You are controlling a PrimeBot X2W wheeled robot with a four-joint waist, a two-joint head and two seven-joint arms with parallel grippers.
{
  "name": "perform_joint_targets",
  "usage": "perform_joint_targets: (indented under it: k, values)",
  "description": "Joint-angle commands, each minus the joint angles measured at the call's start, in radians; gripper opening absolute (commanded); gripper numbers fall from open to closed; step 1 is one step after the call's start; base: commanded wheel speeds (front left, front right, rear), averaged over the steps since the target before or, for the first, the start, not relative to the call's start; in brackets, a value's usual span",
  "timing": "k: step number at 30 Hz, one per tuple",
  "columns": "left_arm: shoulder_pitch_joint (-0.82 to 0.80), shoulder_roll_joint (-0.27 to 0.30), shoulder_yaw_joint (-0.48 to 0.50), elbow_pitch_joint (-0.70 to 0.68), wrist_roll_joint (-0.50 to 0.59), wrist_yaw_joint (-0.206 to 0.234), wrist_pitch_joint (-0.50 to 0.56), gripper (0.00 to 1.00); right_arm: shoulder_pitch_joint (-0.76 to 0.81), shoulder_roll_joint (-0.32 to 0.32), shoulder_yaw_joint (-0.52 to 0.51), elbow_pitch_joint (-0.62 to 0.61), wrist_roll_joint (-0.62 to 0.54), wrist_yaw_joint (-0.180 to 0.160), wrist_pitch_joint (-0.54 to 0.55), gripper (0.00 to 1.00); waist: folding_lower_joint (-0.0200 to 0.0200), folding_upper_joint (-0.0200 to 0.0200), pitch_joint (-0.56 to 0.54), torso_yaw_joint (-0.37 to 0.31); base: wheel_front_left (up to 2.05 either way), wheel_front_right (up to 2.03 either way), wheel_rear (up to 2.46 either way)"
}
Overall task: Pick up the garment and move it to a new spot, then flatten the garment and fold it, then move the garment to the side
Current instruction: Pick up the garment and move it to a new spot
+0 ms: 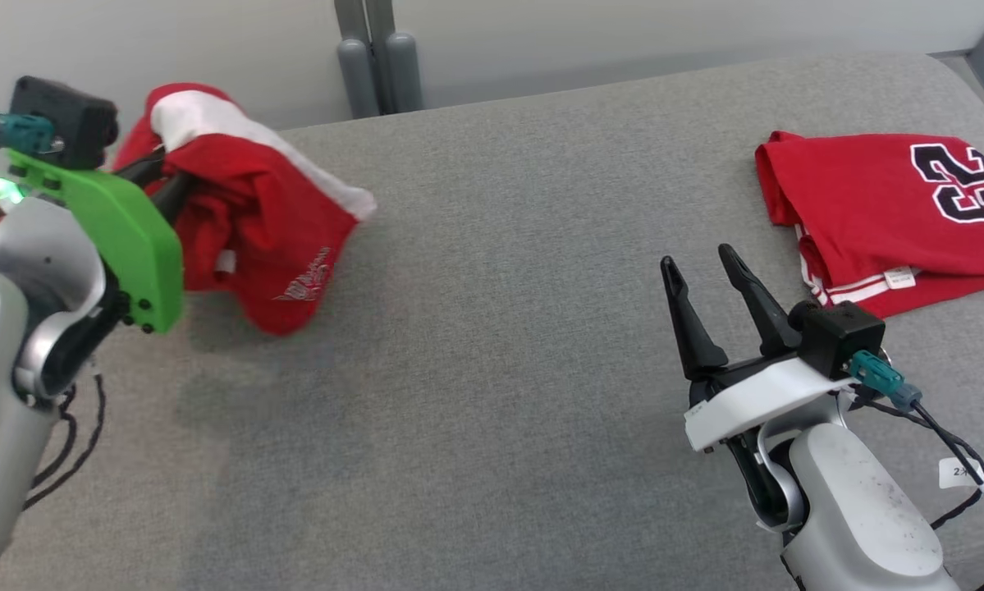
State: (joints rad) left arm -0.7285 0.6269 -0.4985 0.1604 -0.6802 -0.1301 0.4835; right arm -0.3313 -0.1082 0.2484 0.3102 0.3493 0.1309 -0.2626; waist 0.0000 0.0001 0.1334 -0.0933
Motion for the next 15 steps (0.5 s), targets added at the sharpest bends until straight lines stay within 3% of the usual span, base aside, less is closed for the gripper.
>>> perform_joint_targets:
  k: [1,8,15]
  values:
    - [-0.018,-0.022,-0.005,-0.030,-0.010,0.007,0.003,0.00,0.015,0.000,-0.005,-0.004,0.002,0.000,-0.003,1.00,0.0000,-0.0001,-0.013,-0.048,0.00,0.00,0.00]
    - [0.052,-0.122,-0.031,-0.128,-0.043,0.057,-0.031,0.00,0.019,-0.004,-0.038,-0.011,0.002,0.000,-0.003,1.00,0.0000,-0.0001,-0.006,-0.104,0.00,0.00,0.00]
    - [0.232,-0.162,-0.047,-0.018,-0.026,0.108,-0.161,0.00,0.019,-0.007,-0.055,-0.019,0.000,0.000,-0.003,1.00,0.0000,-0.0001,0.012,-0.134,0.00,0.00,0.00]
